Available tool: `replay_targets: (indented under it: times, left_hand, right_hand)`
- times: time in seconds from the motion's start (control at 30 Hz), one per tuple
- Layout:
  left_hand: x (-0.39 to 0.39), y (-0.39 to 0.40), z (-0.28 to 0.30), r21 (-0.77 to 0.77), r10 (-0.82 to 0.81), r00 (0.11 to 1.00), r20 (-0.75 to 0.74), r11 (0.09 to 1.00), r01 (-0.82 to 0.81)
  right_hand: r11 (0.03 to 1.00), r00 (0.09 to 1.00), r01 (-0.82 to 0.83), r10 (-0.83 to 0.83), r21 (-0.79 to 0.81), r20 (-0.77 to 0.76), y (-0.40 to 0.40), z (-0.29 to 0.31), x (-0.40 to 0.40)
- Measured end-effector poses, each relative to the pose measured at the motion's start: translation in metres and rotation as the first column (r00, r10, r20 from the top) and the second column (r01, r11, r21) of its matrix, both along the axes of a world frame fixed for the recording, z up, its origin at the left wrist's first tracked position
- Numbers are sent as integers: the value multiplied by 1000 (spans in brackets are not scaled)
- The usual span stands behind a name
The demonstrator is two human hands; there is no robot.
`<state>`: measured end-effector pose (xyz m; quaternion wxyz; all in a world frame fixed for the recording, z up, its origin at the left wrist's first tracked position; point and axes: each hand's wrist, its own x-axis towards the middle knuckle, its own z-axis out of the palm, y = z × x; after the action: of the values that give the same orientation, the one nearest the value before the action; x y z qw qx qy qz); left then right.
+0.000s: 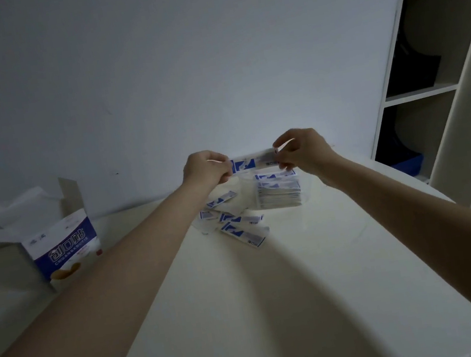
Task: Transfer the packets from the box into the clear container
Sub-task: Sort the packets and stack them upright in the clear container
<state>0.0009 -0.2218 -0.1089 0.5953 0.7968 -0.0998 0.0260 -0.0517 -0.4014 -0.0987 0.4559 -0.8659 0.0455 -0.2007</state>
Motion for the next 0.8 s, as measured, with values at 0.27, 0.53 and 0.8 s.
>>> replay_targets:
  times: [0.27,0.53,0.8]
  left_hand:
    - [20,-54,8,634,-81,971,226,769,-84]
    - [32,-64,-2,873,-180,967,182,482,-75]
    - [26,-62,-1,905,-220,960,172,420,-66]
  right_hand:
    - [934,949,237,-282,-267,-143,-18,-1,21]
    - [888,912,168,-305,-428,-275,-19,-17,29]
    - [819,904,159,-346,-551,-252,-21,-14,26]
